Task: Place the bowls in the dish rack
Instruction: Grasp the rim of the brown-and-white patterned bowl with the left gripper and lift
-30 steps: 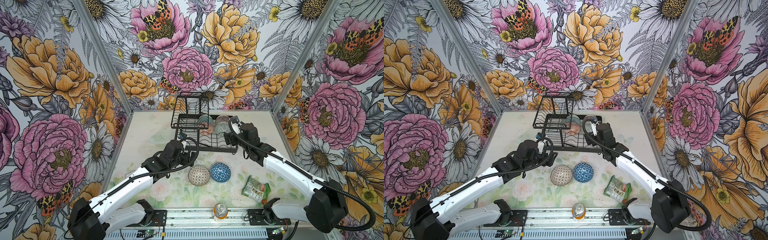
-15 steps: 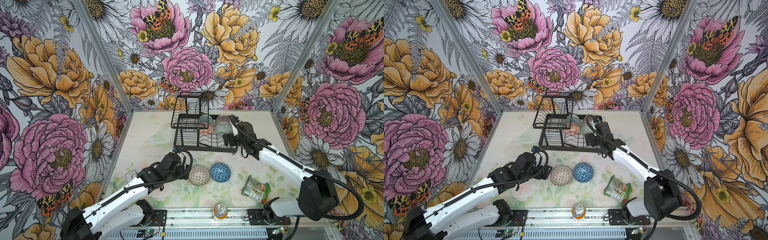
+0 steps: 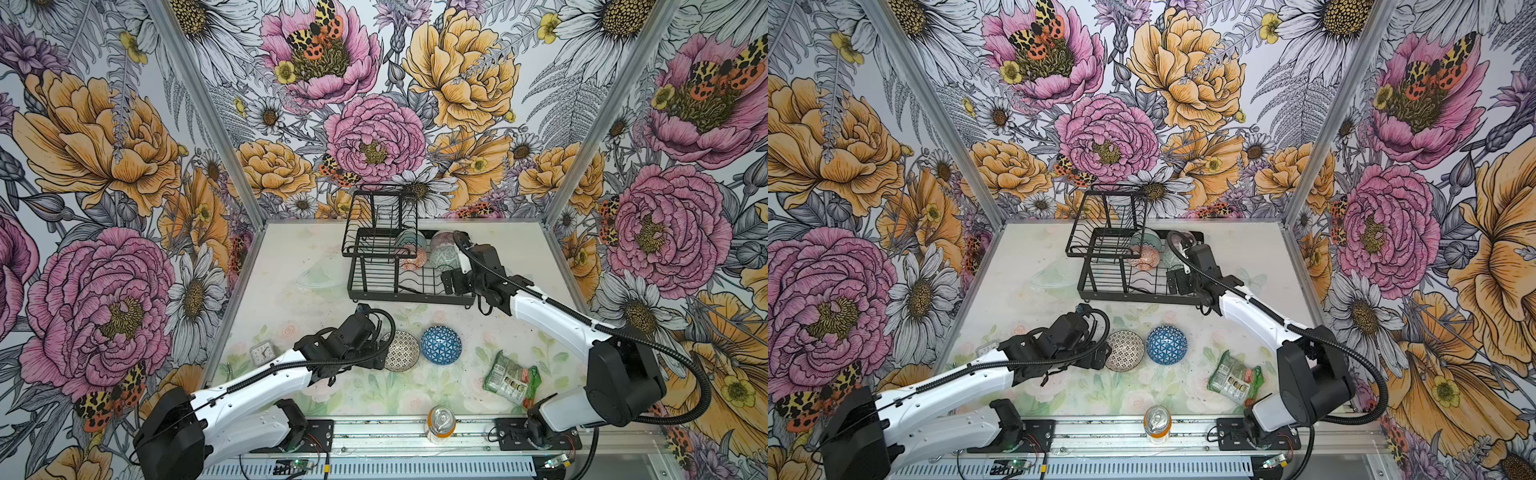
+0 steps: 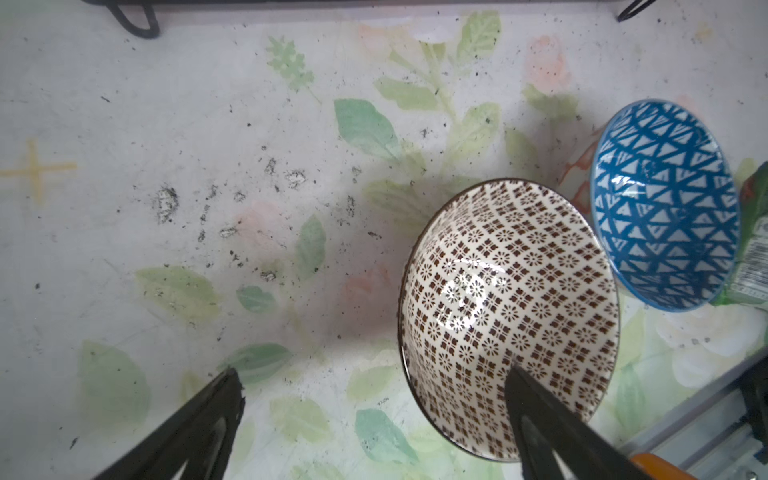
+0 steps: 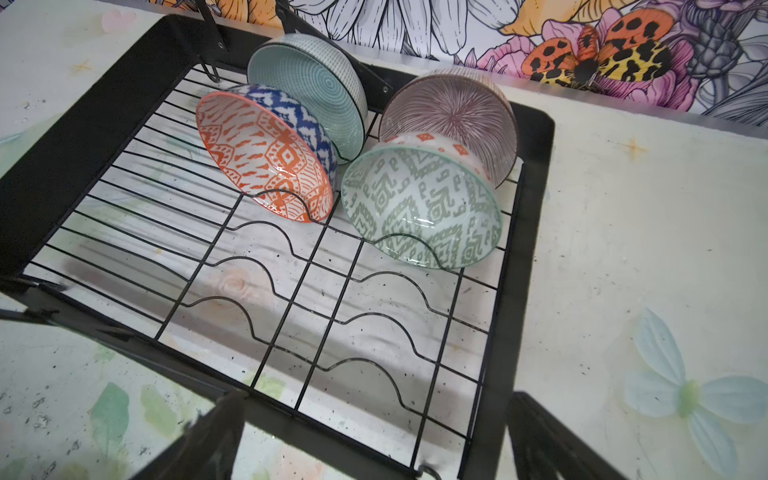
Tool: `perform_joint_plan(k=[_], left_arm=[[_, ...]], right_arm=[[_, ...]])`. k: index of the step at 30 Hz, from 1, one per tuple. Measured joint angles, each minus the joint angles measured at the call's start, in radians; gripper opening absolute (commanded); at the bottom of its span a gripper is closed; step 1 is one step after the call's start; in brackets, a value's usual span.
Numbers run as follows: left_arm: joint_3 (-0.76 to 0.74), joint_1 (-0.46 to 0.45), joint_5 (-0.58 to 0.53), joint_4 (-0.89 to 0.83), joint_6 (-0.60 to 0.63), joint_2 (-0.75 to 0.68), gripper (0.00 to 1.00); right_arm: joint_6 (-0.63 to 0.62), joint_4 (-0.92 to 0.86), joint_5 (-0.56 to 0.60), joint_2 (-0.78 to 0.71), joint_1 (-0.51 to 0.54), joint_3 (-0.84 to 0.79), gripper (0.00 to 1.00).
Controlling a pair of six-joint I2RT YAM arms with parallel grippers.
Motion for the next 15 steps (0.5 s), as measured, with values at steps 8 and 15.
perform_joint_plan(k=[8,15], left_arm=[[-0.014,0.0,0.023,0.049,-0.024,0.003,0.99],[-0.014,0.0,0.053,0.1,-0.024,0.063,0.99]], right_arm=[[0.0,0.0,-0.007,0.002,0.0,0.0,1.0],[0.0,0.0,-0.014,0.003,0.0,0.0,1.0]])
